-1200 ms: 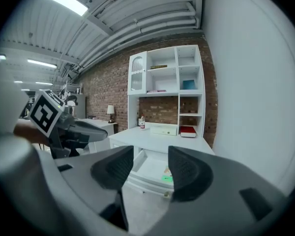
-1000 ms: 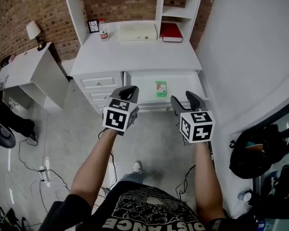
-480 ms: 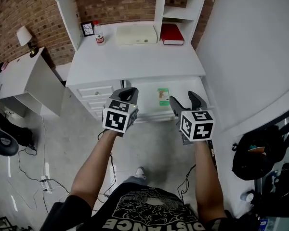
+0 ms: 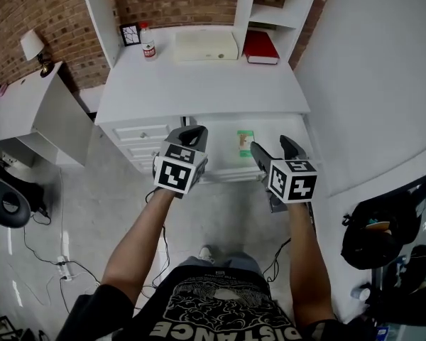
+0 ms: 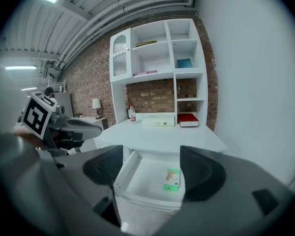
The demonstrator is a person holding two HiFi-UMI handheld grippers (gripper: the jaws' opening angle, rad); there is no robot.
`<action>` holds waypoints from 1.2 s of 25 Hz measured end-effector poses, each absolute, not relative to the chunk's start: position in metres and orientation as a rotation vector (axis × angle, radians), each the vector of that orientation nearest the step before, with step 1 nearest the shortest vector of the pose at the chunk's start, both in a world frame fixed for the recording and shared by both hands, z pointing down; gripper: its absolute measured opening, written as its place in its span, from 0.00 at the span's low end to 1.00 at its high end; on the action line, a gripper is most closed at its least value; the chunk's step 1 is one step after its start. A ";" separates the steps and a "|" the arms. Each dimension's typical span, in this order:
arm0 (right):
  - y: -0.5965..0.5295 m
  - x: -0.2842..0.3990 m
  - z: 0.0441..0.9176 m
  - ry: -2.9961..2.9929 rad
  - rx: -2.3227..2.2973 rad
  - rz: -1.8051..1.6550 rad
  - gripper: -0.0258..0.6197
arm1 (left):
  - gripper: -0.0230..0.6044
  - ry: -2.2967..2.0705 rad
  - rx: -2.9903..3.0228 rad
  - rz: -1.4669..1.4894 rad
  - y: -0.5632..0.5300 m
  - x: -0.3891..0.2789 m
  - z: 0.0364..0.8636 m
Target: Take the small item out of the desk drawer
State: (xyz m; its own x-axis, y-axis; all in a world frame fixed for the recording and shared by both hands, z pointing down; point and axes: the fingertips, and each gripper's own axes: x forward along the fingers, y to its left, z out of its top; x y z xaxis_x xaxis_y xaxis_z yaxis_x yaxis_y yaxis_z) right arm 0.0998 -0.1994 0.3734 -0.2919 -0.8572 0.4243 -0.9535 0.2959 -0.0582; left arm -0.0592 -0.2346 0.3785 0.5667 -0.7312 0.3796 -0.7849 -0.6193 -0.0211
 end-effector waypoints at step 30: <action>-0.340 0.128 0.590 -1.949 1.220 0.916 0.69 | 0.05 -1.301 2.456 0.632 -0.363 -0.018 0.513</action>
